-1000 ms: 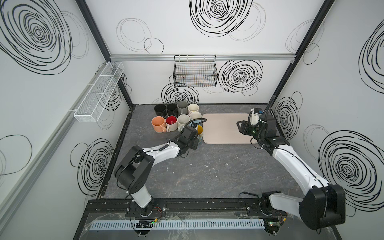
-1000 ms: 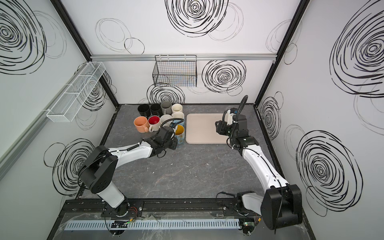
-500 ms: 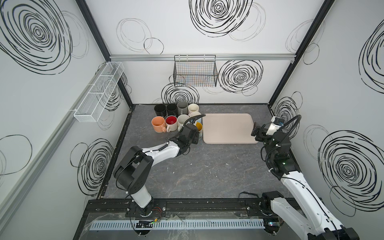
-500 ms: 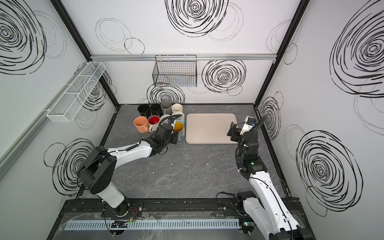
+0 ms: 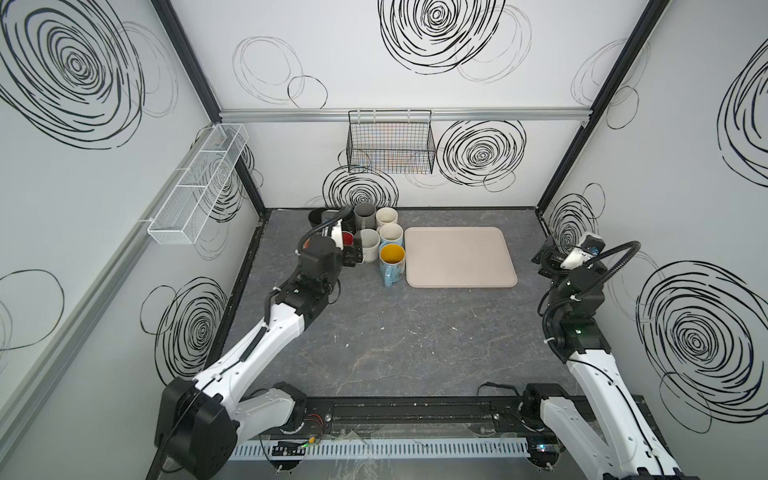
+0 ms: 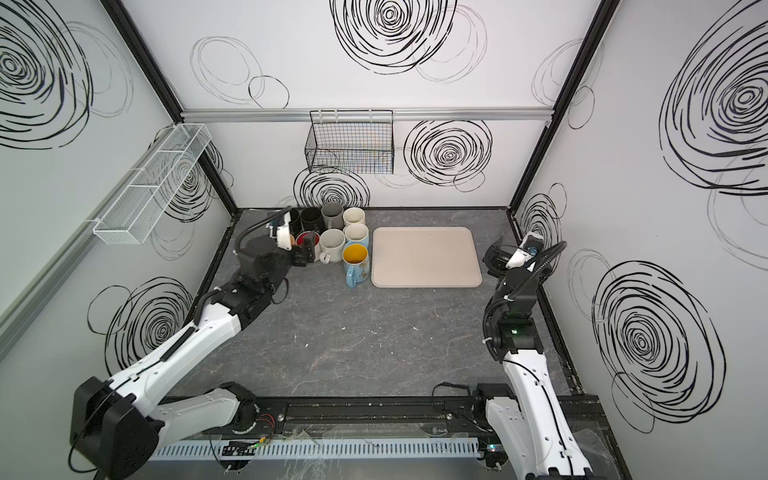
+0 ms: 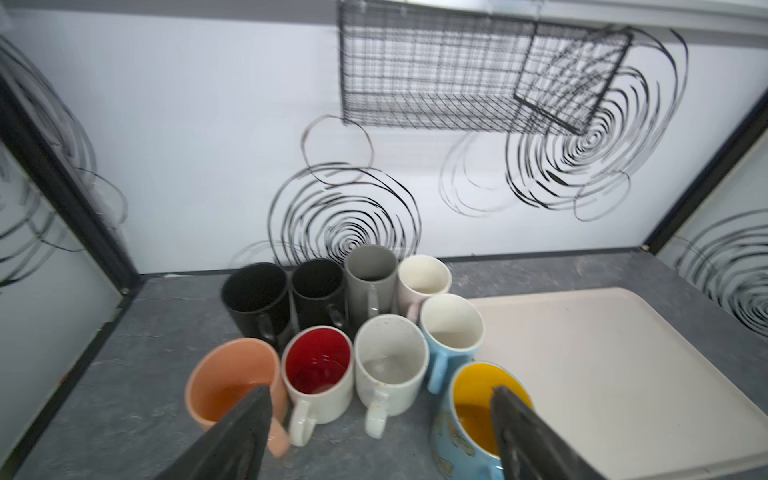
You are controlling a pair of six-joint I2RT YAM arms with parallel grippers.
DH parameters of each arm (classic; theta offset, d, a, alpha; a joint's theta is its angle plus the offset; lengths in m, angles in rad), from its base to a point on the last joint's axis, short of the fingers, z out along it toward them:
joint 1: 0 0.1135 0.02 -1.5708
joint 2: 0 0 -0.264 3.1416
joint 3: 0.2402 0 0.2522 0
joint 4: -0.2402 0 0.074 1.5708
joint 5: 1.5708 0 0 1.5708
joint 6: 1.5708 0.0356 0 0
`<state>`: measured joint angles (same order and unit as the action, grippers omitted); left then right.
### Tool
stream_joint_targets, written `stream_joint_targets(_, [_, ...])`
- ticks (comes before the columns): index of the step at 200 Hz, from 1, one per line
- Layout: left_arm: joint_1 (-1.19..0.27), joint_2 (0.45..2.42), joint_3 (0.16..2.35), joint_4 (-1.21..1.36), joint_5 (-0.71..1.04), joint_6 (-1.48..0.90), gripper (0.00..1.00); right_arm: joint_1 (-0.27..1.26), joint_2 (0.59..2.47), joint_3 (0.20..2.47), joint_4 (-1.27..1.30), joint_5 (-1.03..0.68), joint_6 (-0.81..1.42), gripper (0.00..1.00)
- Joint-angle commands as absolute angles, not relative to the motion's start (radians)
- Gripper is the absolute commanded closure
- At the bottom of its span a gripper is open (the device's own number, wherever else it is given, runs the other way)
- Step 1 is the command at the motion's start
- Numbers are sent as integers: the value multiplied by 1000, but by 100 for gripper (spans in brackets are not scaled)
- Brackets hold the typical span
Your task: Turn the mug right side up
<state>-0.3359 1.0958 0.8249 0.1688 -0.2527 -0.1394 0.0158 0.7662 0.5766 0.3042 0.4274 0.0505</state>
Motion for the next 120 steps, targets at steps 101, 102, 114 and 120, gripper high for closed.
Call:
stream_joint_targets(101, [-124,846,113,781,-515,-174,1,-59,1102,247,692,170,96,0])
stream_joint_targets(102, [-124,850,109,788,-516,-171,1,-59,1105,247,695,169,96,0])
stream_joint_targets(114, [-111,901,75,899,-494,-162,1,-61,1136,239,735,161,95,0])
stream_joint_targets(120, [-99,936,66,945,-465,-164,1,-63,1149,229,763,151,94,0])
